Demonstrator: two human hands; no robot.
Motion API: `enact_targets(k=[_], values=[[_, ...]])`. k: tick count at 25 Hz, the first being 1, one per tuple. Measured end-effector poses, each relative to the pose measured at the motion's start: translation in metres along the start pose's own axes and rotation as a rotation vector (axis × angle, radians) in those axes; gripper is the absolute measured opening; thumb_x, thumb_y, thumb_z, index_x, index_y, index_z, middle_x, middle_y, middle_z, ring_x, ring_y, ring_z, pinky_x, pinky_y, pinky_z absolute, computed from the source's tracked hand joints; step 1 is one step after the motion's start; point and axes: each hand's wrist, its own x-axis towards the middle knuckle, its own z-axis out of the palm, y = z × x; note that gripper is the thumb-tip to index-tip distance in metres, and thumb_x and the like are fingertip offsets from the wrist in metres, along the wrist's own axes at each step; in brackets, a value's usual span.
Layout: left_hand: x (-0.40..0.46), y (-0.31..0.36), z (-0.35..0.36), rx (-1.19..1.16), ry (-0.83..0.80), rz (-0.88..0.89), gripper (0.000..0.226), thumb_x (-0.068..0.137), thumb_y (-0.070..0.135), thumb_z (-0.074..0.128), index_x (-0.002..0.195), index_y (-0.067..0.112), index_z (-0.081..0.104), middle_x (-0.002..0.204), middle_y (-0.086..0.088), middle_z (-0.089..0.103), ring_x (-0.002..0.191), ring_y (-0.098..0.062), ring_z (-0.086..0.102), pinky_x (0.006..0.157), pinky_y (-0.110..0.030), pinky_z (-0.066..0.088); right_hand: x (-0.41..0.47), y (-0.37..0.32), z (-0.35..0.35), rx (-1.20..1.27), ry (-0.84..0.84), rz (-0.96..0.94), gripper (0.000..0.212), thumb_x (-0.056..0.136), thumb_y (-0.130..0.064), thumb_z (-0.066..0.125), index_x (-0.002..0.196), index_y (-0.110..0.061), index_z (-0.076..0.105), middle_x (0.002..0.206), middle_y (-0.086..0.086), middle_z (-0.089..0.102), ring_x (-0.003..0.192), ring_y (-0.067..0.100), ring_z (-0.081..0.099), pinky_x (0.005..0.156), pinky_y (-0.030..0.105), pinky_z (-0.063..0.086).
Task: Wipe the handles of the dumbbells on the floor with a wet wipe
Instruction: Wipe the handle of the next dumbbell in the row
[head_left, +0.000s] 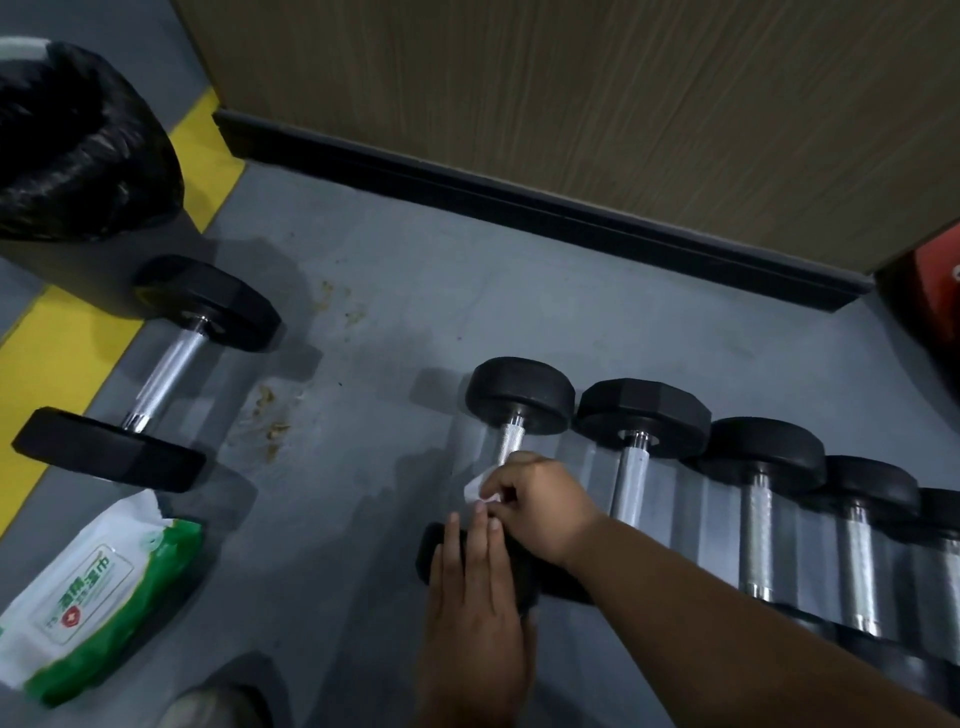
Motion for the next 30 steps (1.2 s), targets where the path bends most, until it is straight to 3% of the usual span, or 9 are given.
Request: enact_targets(k=[6, 14, 15, 17, 19, 22, 24, 27, 30], values=[[0.003, -0.008, 0.022, 0.044, 0.287, 0.018, 0.071, 0.077, 0.040, 0.061, 0.134, -0.002, 0.054, 0.149, -0.016, 0.044, 0.137, -0.040, 0.040, 0.104, -0.051, 0.041, 0.004, 0.008, -0.002, -0.013, 0.027, -0.060, 0.013, 0.091, -0.021, 0.073, 0.102, -0.020, 0.079, 0.105, -0.005, 0.064, 0.095, 0.010, 0.063, 0.090, 0.023, 0.051], [0.008, -0.004, 0.032, -0.052, 0.373, -0.136, 0.032, 0.089, 0.019, 0.038, 0.112, 0.011, 0.060, 0.130, -0.005, 0.063, 0.127, -0.029, 0.055, 0.097, -0.046, 0.042, 0.008, 0.000, -0.007, -0.175, -0.216, -0.204, 0.030, 0.095, -0.025, 0.047, 0.086, -0.015, 0.074, 0.097, 0.003, 0.062, 0.088, 0.018, 0.059, 0.083, 0.031, 0.051], [0.018, -0.007, 0.035, -0.119, 0.237, -0.124, 0.033, 0.096, 0.015, 0.029, 0.102, 0.013, 0.061, 0.126, -0.003, 0.063, 0.125, -0.024, 0.056, 0.099, -0.043, 0.040, 0.010, -0.001, -0.005, -0.203, -0.225, -0.188, 0.031, 0.094, -0.025, 0.045, 0.085, -0.014, 0.072, 0.098, 0.005, 0.062, 0.088, 0.020, 0.060, 0.083, 0.034, 0.051], [0.068, 0.010, 0.031, -0.434, 0.072, -0.270, 0.039, 0.089, 0.006, 0.030, 0.081, 0.013, 0.067, 0.098, -0.009, 0.067, 0.098, -0.022, 0.066, 0.089, -0.038, 0.042, 0.011, -0.007, -0.004, -0.172, -0.186, -0.156, 0.024, 0.093, -0.022, 0.049, 0.093, -0.013, 0.071, 0.104, 0.006, 0.063, 0.092, 0.022, 0.061, 0.085, 0.030, 0.051], [0.097, 0.021, 0.006, -0.264, 0.088, -0.427, 0.030, 0.069, 0.002, 0.040, 0.066, 0.000, 0.070, 0.072, -0.018, 0.067, 0.070, -0.025, 0.063, 0.078, -0.037, 0.043, 0.011, -0.014, -0.004, -0.097, -0.158, -0.123, 0.023, 0.093, -0.023, 0.053, 0.109, -0.016, 0.068, 0.112, 0.004, 0.063, 0.102, 0.020, 0.060, 0.091, 0.021, 0.045], [0.046, 0.011, -0.005, -0.110, -0.075, -0.327, 0.046, 0.086, 0.017, 0.034, 0.103, 0.006, 0.076, 0.107, -0.017, 0.072, 0.101, -0.029, 0.069, 0.090, -0.042, 0.046, 0.013, 0.005, 0.006, -0.113, -0.080, -0.224, 0.022, 0.092, -0.027, 0.057, 0.108, -0.020, 0.071, 0.104, 0.004, 0.065, 0.094, 0.022, 0.065, 0.085, 0.025, 0.052], [0.016, -0.001, 0.021, -0.060, 0.348, -0.077, 0.055, 0.090, 0.035, 0.030, 0.122, 0.009, 0.067, 0.128, -0.009, 0.065, 0.119, -0.035, 0.060, 0.095, -0.046, 0.045, 0.014, 0.011, 0.005, -0.119, -0.150, -0.288, 0.028, 0.096, -0.034, 0.052, 0.108, -0.022, 0.074, 0.101, 0.004, 0.063, 0.091, 0.023, 0.064, 0.082, 0.029, 0.055], [0.011, -0.001, 0.023, 0.001, 0.329, -0.036, 0.062, 0.082, 0.044, 0.049, 0.131, 0.008, 0.057, 0.140, -0.007, 0.056, 0.127, -0.037, 0.053, 0.099, -0.050, 0.042, 0.029, 0.023, -0.010, -0.196, -0.088, -0.469, 0.035, 0.098, -0.033, 0.049, 0.088, -0.012, 0.075, 0.089, 0.006, 0.063, 0.077, 0.023, 0.062, 0.069, 0.033, 0.054], [0.012, -0.005, 0.023, 0.068, 0.252, 0.025, 0.085, 0.064, 0.048, 0.069, 0.136, 0.007, 0.053, 0.145, -0.008, 0.051, 0.132, -0.038, 0.045, 0.101, -0.053, 0.039, 0.052, 0.033, -0.020, -0.165, 0.124, -0.323, 0.027, 0.097, -0.027, 0.056, 0.085, -0.008, 0.071, 0.089, 0.008, 0.061, 0.073, 0.026, 0.062, 0.064, 0.039, 0.055]])
